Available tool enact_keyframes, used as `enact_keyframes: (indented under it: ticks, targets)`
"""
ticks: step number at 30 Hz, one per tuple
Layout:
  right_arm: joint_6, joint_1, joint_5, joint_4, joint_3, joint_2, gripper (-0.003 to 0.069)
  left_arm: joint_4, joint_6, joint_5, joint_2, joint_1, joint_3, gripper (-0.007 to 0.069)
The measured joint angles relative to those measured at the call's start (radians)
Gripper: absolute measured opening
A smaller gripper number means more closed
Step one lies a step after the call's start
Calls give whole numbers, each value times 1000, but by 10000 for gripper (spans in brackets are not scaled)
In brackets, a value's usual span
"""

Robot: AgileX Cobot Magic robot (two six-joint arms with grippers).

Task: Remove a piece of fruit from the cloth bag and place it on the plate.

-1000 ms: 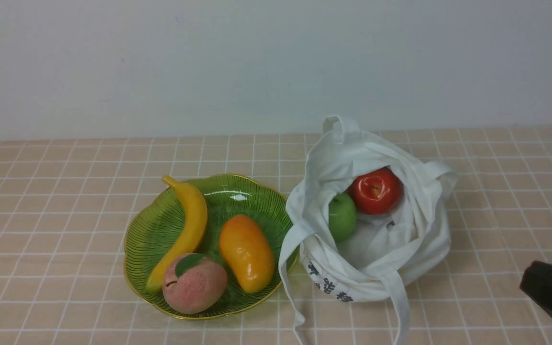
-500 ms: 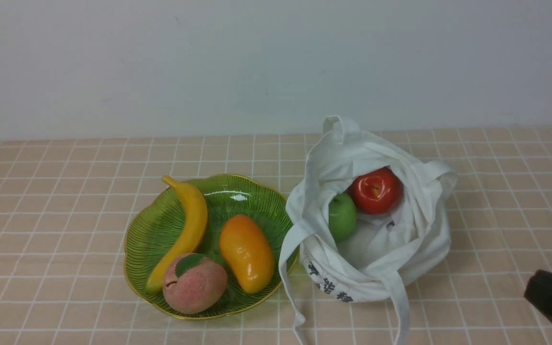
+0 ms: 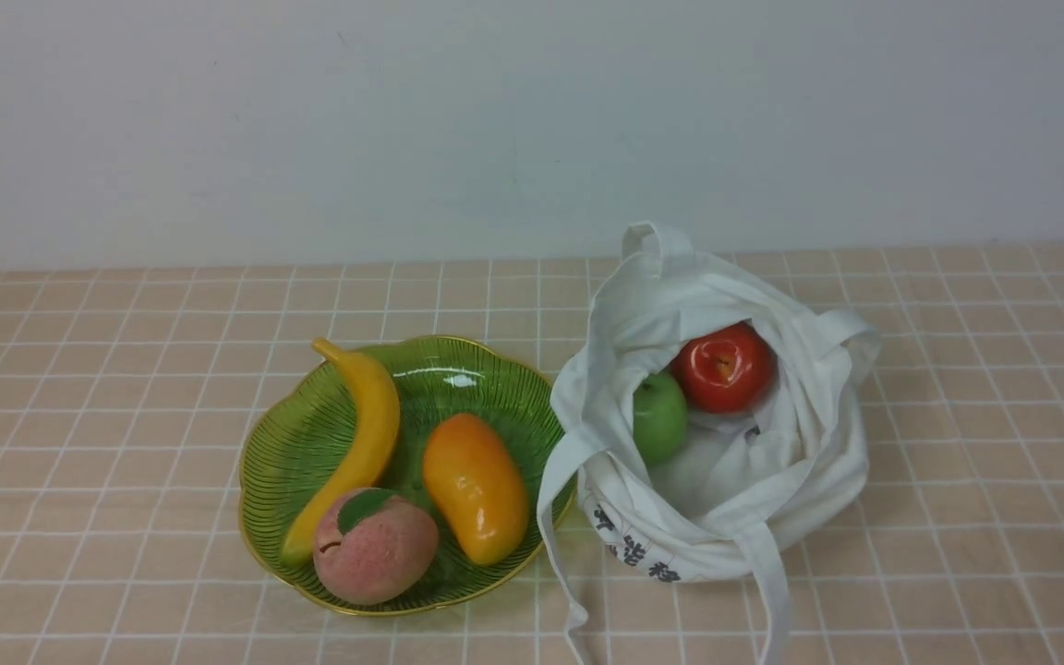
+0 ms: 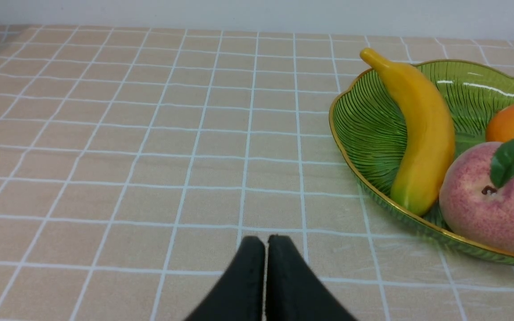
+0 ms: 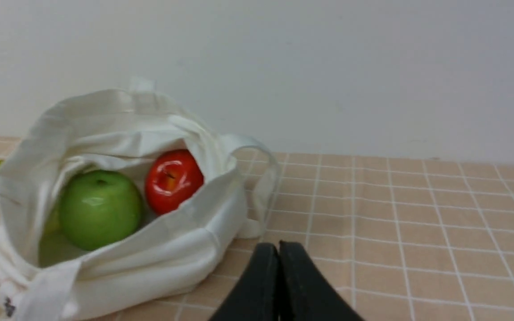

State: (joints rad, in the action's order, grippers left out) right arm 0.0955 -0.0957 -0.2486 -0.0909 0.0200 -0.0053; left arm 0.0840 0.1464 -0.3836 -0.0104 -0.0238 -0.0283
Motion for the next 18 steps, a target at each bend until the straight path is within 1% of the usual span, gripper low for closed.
enact_keyframes:
  ticks: [3, 8, 18]
  targets:
    - [-4, 31, -24, 0, 9, -2, -15, 0, 0, 0, 0, 0, 0, -8]
    - [-15, 36, -99, 12, 8, -2, -15, 0, 0, 0, 0, 0, 0, -8]
    - [-23, 37, -108, 15, 7, -2, -15, 0, 0, 0, 0, 0, 0, -8]
